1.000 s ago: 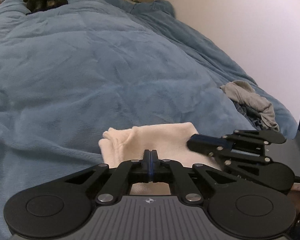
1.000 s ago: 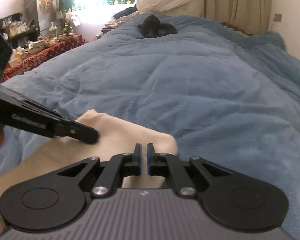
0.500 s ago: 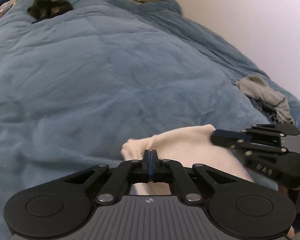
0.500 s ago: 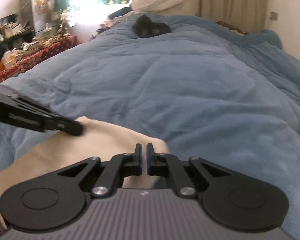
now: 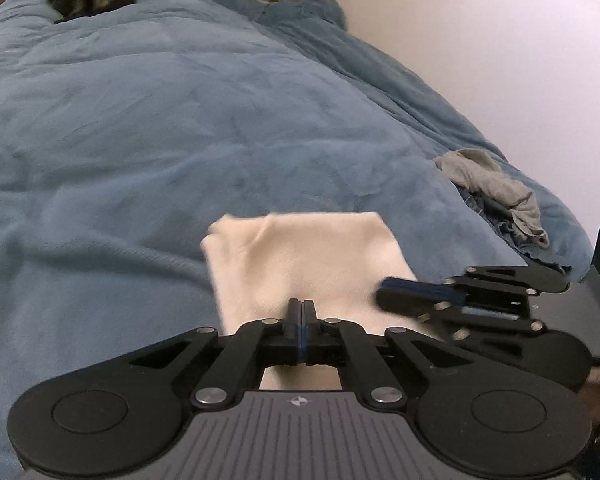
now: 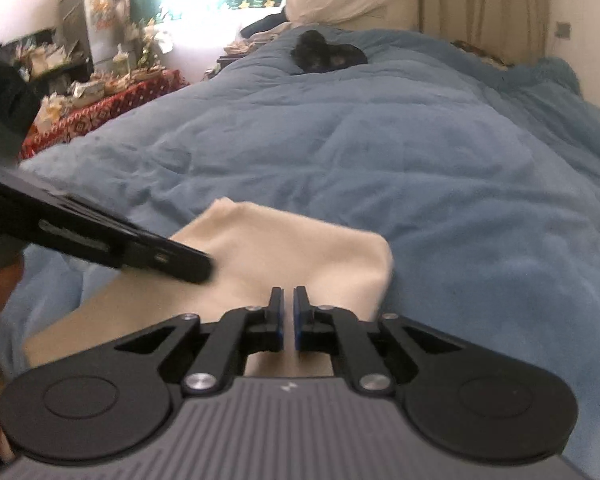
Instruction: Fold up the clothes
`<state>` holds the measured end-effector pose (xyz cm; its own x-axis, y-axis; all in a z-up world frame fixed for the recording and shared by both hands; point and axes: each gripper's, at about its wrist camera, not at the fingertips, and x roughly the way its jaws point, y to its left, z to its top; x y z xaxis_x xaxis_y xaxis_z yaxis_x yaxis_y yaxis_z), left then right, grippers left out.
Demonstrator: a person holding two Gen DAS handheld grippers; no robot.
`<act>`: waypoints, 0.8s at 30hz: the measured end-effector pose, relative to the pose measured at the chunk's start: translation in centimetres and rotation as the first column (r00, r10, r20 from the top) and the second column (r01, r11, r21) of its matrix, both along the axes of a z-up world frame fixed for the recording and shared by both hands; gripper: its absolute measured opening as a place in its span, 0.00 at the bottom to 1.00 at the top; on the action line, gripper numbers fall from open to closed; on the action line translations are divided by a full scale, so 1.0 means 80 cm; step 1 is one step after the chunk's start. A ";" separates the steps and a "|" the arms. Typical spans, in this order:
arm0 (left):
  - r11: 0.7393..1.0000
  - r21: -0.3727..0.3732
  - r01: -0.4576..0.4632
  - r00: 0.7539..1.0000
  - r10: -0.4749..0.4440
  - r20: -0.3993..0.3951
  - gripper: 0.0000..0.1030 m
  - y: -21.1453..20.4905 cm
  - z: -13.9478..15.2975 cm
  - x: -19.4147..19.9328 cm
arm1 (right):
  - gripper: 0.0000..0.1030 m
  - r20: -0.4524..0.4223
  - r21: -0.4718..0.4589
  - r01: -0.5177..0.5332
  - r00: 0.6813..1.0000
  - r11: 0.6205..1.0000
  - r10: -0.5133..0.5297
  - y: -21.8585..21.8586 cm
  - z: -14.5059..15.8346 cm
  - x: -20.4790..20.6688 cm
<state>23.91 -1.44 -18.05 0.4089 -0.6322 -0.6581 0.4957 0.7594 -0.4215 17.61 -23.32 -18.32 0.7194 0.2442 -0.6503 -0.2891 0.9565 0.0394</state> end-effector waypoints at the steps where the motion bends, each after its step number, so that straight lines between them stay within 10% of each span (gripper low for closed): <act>1: 1.000 0.006 -0.006 1.000 0.006 0.006 0.03 0.004 0.006 -0.006 | 0.01 0.008 -0.006 0.003 1.000 1.000 -0.003 -0.002 0.006 -0.007; 24: 0.998 -0.021 0.060 0.998 -0.059 0.036 0.04 0.003 0.017 -0.097 | 0.09 0.055 -0.020 -0.069 0.996 0.997 0.070 0.033 0.025 -0.108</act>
